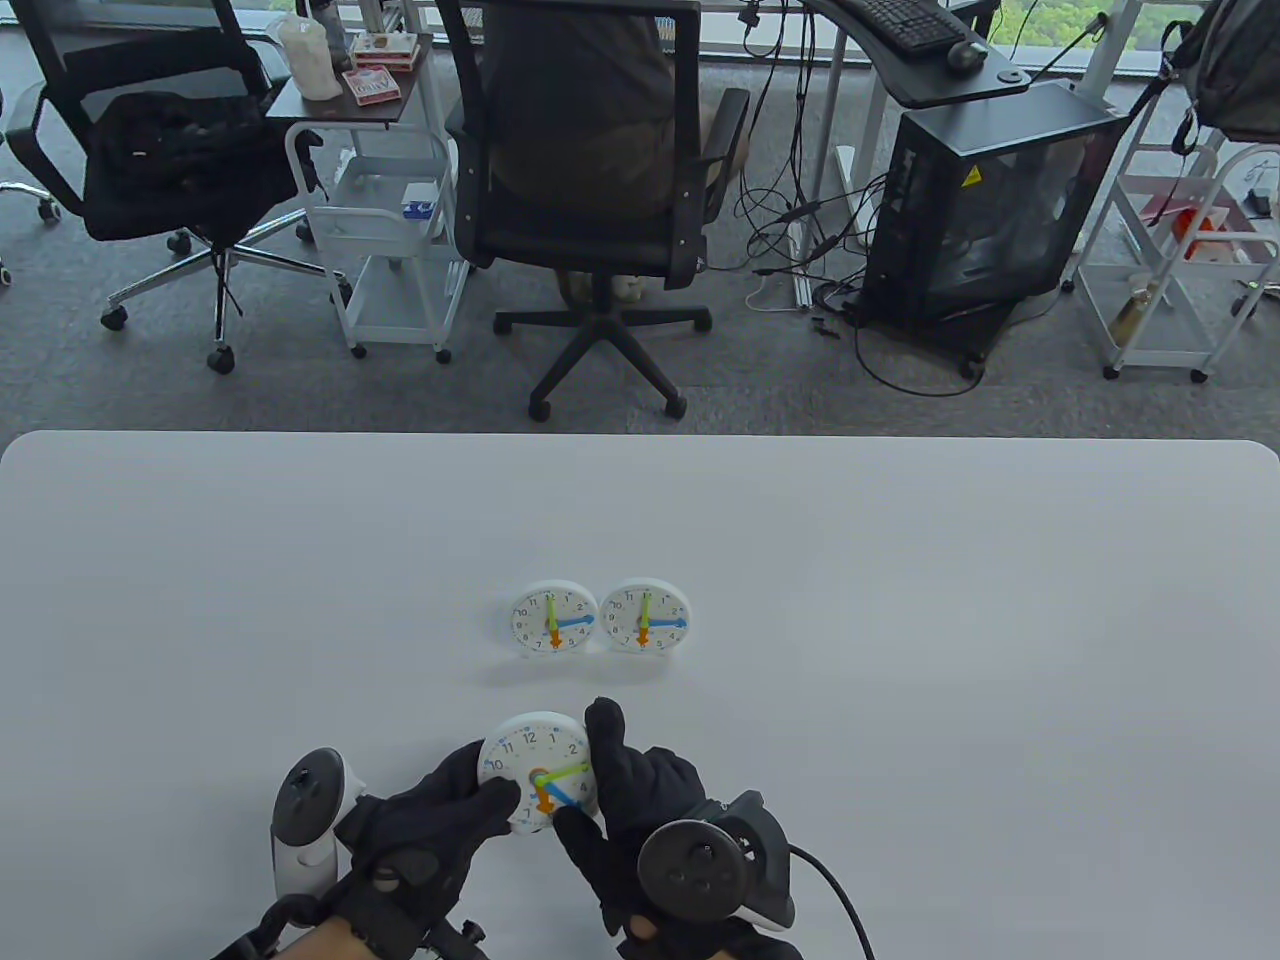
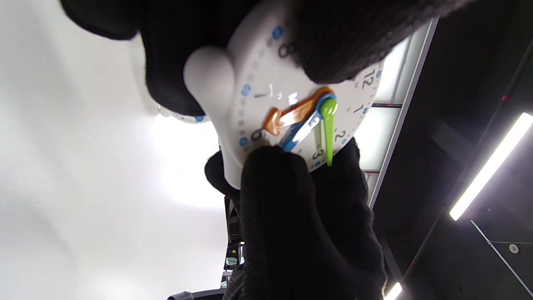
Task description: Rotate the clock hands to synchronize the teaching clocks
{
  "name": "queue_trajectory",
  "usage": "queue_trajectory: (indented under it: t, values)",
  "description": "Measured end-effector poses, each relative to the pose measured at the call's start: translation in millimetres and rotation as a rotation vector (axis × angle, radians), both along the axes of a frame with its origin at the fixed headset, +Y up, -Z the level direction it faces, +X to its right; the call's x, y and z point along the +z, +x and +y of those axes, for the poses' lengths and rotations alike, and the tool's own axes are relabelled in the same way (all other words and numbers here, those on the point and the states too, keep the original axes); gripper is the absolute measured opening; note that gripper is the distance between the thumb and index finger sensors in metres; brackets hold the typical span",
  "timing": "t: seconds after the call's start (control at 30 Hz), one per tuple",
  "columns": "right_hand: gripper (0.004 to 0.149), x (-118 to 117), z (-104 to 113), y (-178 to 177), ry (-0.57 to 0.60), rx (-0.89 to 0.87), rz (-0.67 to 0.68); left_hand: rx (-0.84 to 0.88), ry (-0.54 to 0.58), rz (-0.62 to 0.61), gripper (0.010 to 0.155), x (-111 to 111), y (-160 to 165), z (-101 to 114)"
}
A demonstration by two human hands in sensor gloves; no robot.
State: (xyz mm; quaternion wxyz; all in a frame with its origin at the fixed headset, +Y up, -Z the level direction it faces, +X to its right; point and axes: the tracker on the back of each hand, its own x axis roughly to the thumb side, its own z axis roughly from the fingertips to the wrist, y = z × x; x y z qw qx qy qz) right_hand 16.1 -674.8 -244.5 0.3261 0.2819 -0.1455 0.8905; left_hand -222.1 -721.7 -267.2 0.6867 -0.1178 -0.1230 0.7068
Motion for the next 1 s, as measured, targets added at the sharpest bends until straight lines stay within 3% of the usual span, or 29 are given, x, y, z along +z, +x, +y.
queue_trajectory:
  t: [1.0]
  values:
    - [0.076, 0.8, 2.8, 4.7, 0.040, -0.048, -0.007, 0.002, 0.004, -0.012, 0.051, -0.1, 0.5, 0.3]
